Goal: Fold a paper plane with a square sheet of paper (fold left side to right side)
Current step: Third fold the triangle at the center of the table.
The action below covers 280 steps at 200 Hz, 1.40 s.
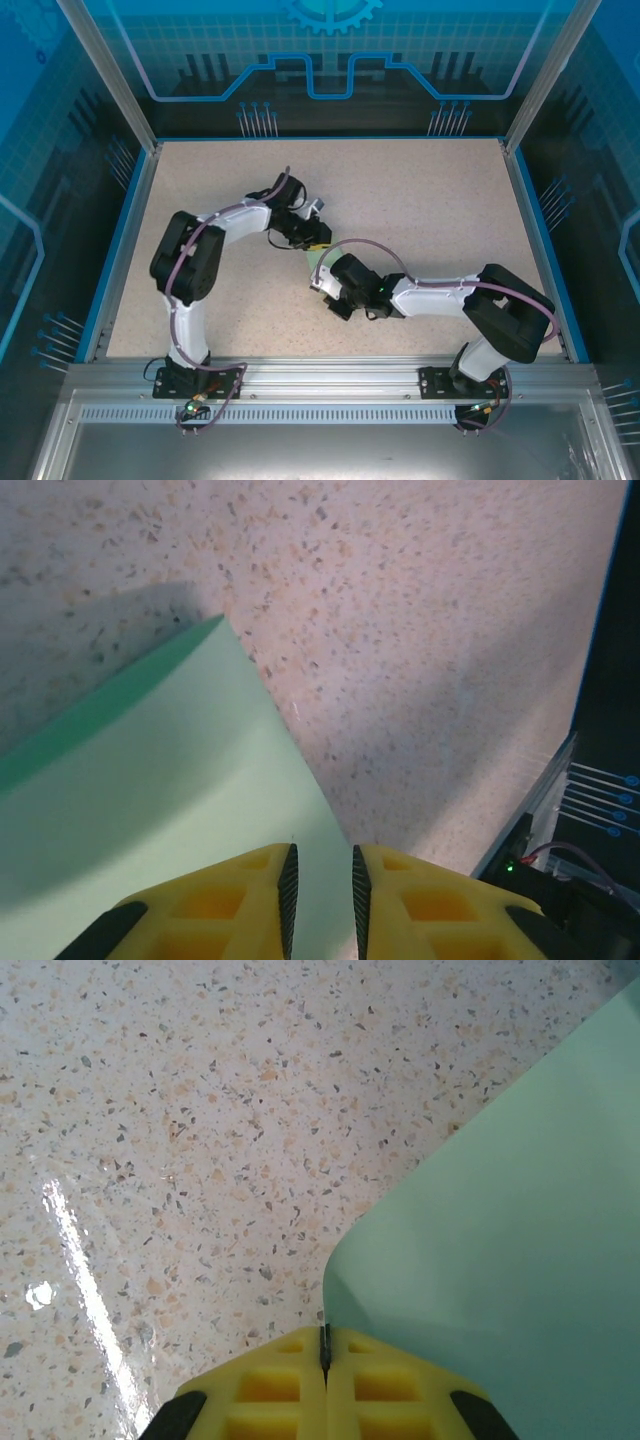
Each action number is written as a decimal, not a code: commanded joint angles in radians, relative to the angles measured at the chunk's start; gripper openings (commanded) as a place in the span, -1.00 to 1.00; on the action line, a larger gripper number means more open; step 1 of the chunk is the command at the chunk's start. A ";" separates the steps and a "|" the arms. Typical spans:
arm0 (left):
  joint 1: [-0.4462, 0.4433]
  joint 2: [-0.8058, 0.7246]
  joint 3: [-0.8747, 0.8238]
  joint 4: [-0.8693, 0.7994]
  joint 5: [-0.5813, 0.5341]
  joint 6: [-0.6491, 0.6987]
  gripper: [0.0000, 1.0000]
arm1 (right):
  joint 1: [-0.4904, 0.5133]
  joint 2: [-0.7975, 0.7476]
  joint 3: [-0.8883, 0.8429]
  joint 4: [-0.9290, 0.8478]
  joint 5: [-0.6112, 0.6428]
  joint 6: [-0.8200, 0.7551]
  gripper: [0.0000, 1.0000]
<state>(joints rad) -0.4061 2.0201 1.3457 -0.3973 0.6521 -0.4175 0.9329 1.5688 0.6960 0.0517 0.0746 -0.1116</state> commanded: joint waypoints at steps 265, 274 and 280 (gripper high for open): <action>-0.054 0.166 0.026 -0.089 -0.026 0.117 -0.65 | -0.344 0.140 0.139 -0.140 -0.430 0.166 -1.00; -0.054 0.165 0.026 -0.090 -0.026 0.117 -0.65 | -0.347 0.143 0.142 -0.140 -0.428 0.169 -1.00; -0.055 0.166 0.026 -0.089 -0.026 0.116 -0.65 | -0.351 0.143 0.143 -0.141 -0.427 0.171 -1.00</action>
<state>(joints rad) -0.4477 2.1571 1.4033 -0.4469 0.6521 -0.3294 0.6025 1.6943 0.8089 -0.0673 -0.3420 0.0380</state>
